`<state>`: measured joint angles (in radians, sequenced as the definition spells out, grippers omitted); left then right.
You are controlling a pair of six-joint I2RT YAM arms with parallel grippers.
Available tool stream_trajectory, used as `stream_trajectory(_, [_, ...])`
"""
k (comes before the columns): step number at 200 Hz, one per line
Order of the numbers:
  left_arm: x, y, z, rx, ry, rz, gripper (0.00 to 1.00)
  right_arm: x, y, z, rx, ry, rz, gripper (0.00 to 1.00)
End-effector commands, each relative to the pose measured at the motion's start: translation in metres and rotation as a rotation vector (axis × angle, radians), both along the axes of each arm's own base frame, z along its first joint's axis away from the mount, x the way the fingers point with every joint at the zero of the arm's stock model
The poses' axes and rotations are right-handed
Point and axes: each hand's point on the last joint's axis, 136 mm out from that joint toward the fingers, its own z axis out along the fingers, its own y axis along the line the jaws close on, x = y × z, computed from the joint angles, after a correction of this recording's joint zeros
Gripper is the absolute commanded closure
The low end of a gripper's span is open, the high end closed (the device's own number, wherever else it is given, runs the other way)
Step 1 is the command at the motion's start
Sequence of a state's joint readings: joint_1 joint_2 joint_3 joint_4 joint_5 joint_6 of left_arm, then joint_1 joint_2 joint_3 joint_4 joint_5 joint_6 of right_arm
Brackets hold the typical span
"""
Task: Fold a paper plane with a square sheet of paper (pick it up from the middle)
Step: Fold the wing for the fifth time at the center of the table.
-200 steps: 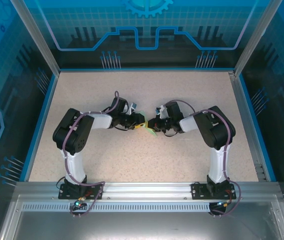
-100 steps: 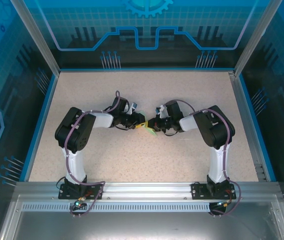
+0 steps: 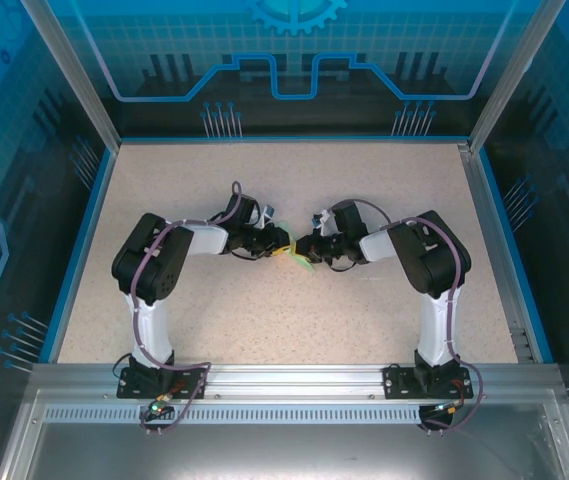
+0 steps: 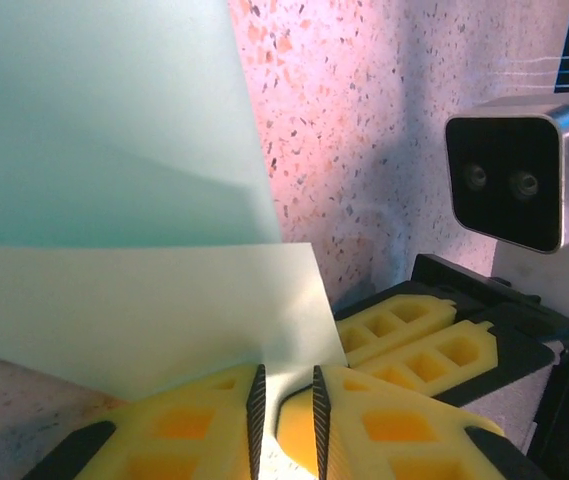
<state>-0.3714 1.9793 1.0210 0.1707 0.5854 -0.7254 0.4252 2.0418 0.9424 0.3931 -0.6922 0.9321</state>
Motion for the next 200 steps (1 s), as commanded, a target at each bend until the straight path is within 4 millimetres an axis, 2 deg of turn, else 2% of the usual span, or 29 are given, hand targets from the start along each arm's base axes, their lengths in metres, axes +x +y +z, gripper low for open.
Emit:
stream_trajectory(1, [0.003, 0.000, -0.008, 0.042, -0.006, -0.001, 0.78, -0.004, -0.014, -0.024, -0.049, 0.076, -0.031, 0.92])
stream_trajectory(48, [0.004, 0.000, -0.012, 0.048, 0.005, 0.003, 0.80, -0.003, -0.016, -0.021, -0.046, 0.076, -0.032, 0.92])
stream_trajectory(101, [0.004, 0.003, -0.017, 0.068, 0.023, 0.007, 0.82, -0.002, -0.013, -0.001, -0.024, 0.035, -0.010, 0.84])
stream_trajectory(124, [0.004, 0.003, -0.019, 0.072, 0.030, 0.009, 0.84, -0.001, -0.012, 0.005, -0.012, 0.028, -0.004, 0.83])
stream_trajectory(157, [0.003, 0.003, -0.019, 0.070, 0.030, 0.008, 0.85, -0.002, -0.014, 0.009, -0.012, 0.035, -0.007, 0.82])
stream_trajectory(200, [0.004, 0.004, -0.020, 0.074, 0.038, 0.011, 0.85, -0.005, -0.023, 0.013, -0.047, 0.032, -0.004, 0.77])
